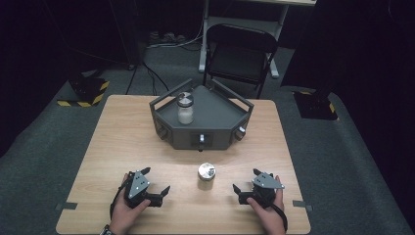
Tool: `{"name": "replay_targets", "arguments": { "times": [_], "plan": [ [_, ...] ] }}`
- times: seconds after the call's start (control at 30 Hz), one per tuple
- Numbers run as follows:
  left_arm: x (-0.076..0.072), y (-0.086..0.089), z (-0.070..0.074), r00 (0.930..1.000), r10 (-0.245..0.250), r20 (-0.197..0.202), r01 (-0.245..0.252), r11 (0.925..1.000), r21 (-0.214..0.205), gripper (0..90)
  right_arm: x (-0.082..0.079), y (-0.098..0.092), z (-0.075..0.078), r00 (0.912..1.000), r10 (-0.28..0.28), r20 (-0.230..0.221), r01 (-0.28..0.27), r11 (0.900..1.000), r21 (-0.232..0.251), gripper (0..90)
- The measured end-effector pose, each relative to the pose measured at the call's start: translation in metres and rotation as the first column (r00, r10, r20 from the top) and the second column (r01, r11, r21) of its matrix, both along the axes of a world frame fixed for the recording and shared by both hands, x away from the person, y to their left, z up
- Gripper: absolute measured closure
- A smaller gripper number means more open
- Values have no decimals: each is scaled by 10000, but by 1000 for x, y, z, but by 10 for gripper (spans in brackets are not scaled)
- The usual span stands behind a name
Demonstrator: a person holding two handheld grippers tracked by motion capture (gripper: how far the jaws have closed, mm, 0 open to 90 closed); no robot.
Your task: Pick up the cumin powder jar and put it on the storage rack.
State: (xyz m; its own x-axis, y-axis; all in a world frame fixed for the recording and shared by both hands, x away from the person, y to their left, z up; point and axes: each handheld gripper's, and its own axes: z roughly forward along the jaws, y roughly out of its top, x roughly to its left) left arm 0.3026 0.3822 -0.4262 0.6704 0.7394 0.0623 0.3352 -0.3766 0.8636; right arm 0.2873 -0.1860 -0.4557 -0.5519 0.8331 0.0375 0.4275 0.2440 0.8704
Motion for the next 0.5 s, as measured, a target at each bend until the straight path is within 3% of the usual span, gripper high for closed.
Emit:
{"name": "replay_targets", "arguments": {
  "times": [0.13, 0.5],
  "plan": [
    [-2, 2, 0, 10000, 38, -60, -38, 10000, -82, 8, 3, 0, 1, 9999, 7, -158, -7, 10000, 13, 5],
    [3, 6, 2, 9990, -313, -321, 308, 9994, -139, 7, -1, 0, 3, 9999, -89, 110, 87, 9998, 157, 5]
  ]
}}
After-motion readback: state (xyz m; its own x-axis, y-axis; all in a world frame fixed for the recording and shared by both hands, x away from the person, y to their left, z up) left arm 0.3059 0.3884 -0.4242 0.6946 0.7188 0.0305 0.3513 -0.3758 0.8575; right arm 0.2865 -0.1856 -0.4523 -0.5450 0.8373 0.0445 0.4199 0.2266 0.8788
